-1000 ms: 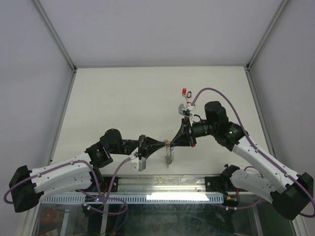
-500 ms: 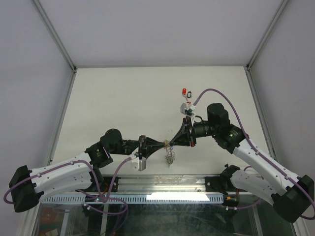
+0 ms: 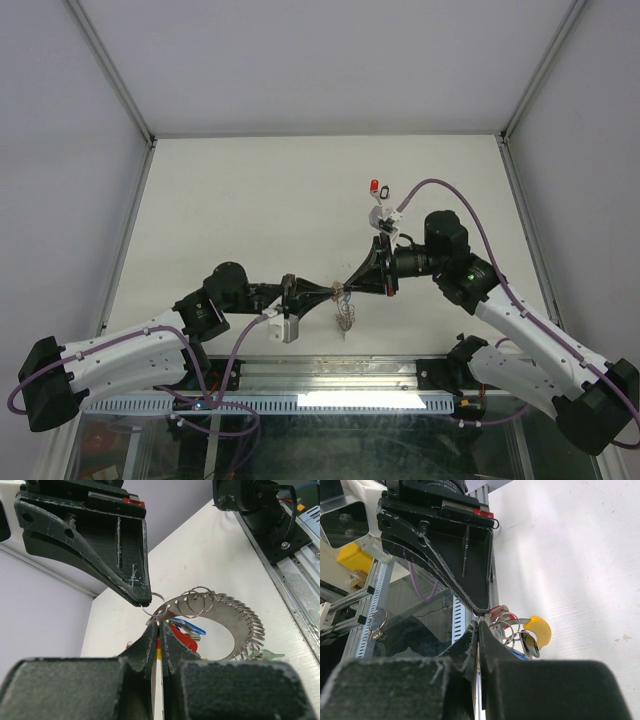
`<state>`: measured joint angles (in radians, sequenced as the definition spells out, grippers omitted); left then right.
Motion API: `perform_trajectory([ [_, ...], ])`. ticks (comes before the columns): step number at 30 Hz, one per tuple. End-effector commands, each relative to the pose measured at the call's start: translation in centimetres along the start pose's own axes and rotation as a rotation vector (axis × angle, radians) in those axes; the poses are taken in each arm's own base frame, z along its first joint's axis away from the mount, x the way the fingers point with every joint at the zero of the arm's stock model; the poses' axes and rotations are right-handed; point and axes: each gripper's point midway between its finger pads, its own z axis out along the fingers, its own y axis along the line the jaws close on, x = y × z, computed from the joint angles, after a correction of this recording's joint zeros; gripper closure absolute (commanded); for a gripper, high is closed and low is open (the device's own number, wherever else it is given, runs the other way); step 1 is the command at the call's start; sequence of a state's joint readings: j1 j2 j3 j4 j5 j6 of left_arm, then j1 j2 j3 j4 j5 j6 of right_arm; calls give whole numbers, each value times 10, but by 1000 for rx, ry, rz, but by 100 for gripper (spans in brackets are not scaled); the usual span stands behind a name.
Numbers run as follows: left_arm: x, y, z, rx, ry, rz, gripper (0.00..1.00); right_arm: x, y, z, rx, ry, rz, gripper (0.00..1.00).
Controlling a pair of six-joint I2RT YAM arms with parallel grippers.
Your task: Put the keys on the keyring
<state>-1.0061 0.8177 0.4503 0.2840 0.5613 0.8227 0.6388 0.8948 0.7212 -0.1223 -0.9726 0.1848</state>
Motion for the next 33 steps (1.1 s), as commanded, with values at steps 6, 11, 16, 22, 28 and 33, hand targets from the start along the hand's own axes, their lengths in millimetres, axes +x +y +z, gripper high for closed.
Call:
perform_trajectory([
  [6, -11, 25, -2, -110, -21, -21, 100, -23, 5, -3, 8, -80, -89, 100],
  [11, -10, 34, -7, -177, -12, -55, 100, -22, 3, -4, 17, -78, -91, 100],
  [16, -4, 42, -16, -276, 3, -129, 100, -22, 1, -5, 33, -75, -96, 100],
  [22, 43, 55, -33, -529, 143, -448, 77, -24, -1, -7, 47, -79, -105, 100],
  [28, 19, 48, -21, -449, 23, -546, 9, -27, -2, -8, 67, -87, -119, 100],
  [33, -23, 57, -14, -395, -165, -544, 50, -32, -7, -12, 108, -116, -178, 100],
])
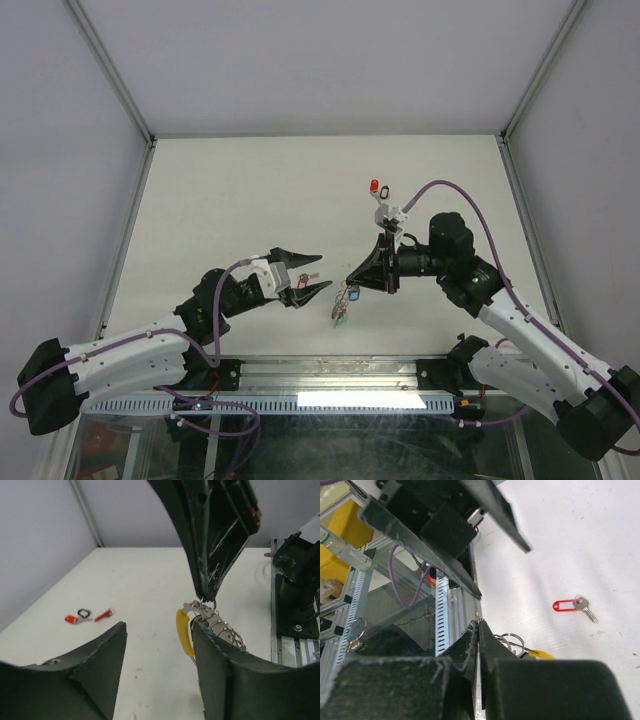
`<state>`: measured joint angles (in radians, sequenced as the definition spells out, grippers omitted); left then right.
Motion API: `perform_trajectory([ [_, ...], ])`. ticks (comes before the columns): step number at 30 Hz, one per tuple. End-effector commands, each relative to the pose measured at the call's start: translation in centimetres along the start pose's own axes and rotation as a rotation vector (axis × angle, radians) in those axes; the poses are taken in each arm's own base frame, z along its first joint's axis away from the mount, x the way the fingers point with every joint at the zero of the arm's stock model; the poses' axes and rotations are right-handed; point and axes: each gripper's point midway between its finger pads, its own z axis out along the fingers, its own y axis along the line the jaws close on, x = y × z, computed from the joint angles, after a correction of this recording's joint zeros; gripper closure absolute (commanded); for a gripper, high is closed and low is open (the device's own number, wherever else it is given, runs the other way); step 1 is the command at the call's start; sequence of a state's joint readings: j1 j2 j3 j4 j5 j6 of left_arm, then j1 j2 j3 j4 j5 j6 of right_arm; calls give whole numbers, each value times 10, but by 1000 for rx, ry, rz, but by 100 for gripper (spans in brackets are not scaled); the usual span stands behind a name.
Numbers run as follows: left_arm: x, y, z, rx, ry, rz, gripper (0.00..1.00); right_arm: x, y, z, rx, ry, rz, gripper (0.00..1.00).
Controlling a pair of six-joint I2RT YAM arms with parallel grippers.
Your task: Put the keys on the keyring
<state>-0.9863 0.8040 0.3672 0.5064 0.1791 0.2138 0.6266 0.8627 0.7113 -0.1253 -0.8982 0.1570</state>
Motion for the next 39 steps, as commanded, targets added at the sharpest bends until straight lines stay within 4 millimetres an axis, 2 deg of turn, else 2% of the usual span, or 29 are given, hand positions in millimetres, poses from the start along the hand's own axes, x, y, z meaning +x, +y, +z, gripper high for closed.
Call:
perform_trajectory([
  [1, -57, -18, 6, 120, -209, -56, 59, -31, 4, -7, 33, -105, -159, 100],
  [3, -63, -28, 8, 177, -235, -80, 67, -38, 5, -10, 42, -145, -214, 100],
  [5, -67, -33, 9, 206, -267, -111, 68, -45, 4, -14, 67, -184, -276, 100],
  [7, -69, -35, 8, 214, -296, -132, 67, -52, 4, -17, 93, -225, -324, 100],
  [9, -70, -35, 7, 208, -320, -146, 61, -59, 4, -21, 118, -263, -355, 100],
  [13, -77, -33, 5, 193, -373, -171, 56, -63, 2, -23, 140, -278, -384, 100],
  [15, -78, -32, 6, 193, -382, -177, 56, -69, -3, -25, 181, -287, -358, 100],
  [24, -81, -30, 10, 187, -420, -195, 60, -82, 6, -28, 152, -344, -480, 100],
  [28, -79, -28, 8, 169, -432, -196, 60, -79, 14, -27, 107, -344, -545, 100],
  [33, -79, -22, 8, 133, -444, -200, 61, -68, 35, -28, -9, -405, -742, 100],
  [39, -77, -30, 11, 180, -445, -189, 61, -64, 44, -29, -58, -437, -829, 100],
])
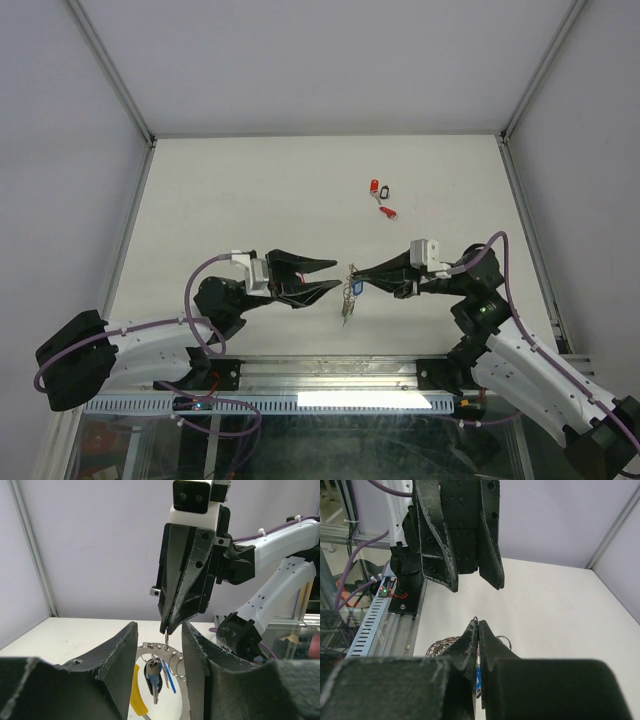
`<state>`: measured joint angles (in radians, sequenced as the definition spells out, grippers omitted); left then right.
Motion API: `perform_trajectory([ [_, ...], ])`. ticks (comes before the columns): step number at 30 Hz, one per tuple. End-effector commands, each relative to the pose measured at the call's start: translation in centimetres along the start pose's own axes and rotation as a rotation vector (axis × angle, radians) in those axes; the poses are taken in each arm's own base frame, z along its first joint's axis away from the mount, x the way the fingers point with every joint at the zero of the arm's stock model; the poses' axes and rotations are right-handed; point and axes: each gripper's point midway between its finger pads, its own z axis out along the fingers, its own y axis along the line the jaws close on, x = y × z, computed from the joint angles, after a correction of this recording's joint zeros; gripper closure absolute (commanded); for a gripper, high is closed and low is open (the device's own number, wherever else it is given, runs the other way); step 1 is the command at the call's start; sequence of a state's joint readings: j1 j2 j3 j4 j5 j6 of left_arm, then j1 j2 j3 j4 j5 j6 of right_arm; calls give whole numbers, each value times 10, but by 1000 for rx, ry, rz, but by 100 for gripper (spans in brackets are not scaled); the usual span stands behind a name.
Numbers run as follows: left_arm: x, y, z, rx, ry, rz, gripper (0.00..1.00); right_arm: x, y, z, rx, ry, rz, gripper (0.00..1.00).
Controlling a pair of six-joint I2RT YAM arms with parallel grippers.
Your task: Put the keys on the keyring
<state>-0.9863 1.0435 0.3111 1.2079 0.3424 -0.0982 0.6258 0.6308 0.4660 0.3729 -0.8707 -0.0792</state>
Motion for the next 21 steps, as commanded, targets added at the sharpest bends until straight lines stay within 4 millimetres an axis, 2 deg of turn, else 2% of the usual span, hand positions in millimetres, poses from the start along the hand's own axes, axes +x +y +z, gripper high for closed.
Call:
perform_trajectory([
  [1, -8, -8, 2, 49, -44, 1, 60, -46, 5, 2, -50, -144, -216, 100],
  [6, 0, -20, 4, 128, -31, -18, 57, -48, 6, 2, -58, -154, -233, 100],
  [15, -2, -21, 10, 144, -51, -25, 66, -47, 8, 3, -71, -152, -229, 100],
  [21, -3, -21, 13, 151, -54, -29, 68, -43, 8, 4, -77, -143, -223, 100],
])
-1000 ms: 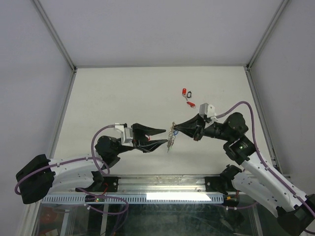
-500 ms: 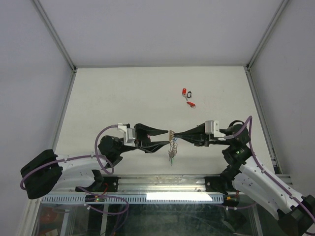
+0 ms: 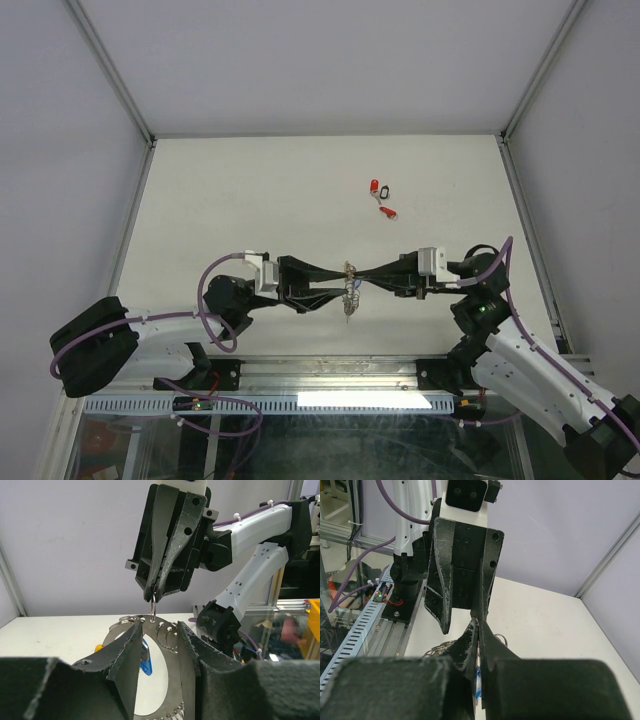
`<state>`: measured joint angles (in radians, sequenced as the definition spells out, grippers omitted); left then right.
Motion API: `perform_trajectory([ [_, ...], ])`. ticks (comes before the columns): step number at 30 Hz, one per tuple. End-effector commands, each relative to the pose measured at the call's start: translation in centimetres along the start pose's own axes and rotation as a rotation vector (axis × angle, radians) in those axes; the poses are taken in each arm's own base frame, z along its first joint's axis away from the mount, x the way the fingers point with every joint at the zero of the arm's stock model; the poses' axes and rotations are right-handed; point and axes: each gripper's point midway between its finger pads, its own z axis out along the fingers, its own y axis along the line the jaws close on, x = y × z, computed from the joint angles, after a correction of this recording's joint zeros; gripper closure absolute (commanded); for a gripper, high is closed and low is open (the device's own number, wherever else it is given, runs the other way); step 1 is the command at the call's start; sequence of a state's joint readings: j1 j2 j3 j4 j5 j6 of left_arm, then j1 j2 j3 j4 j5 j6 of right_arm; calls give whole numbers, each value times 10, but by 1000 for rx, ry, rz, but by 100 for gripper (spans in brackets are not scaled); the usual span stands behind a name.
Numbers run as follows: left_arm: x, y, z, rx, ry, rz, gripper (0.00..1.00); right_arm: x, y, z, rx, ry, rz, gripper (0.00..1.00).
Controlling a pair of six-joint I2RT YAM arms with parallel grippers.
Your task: Put the keys on the keyring
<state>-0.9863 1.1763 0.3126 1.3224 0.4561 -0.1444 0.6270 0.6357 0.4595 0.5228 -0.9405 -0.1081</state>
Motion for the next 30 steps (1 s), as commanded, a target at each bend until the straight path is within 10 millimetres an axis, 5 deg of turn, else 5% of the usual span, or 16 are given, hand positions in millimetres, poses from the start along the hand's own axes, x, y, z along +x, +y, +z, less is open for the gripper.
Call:
perform_trajectory([
  [1, -28, -5, 11, 46, -86, 30, 68, -19, -2, 3, -10, -52, -87, 100],
  [13, -25, -5, 17, 75, -77, 35, 77, -16, 0, 4, -23, -47, -78, 100],
  [19, -27, -7, 19, 86, -88, 50, 100, -13, 4, 4, -40, -36, -68, 100],
  [25, -22, -6, 17, 93, -52, 97, 100, -15, 7, 2, -53, -2, -55, 100],
  [30, -11, -5, 12, 102, 52, 170, 100, -10, 8, -8, -56, 149, -54, 64],
])
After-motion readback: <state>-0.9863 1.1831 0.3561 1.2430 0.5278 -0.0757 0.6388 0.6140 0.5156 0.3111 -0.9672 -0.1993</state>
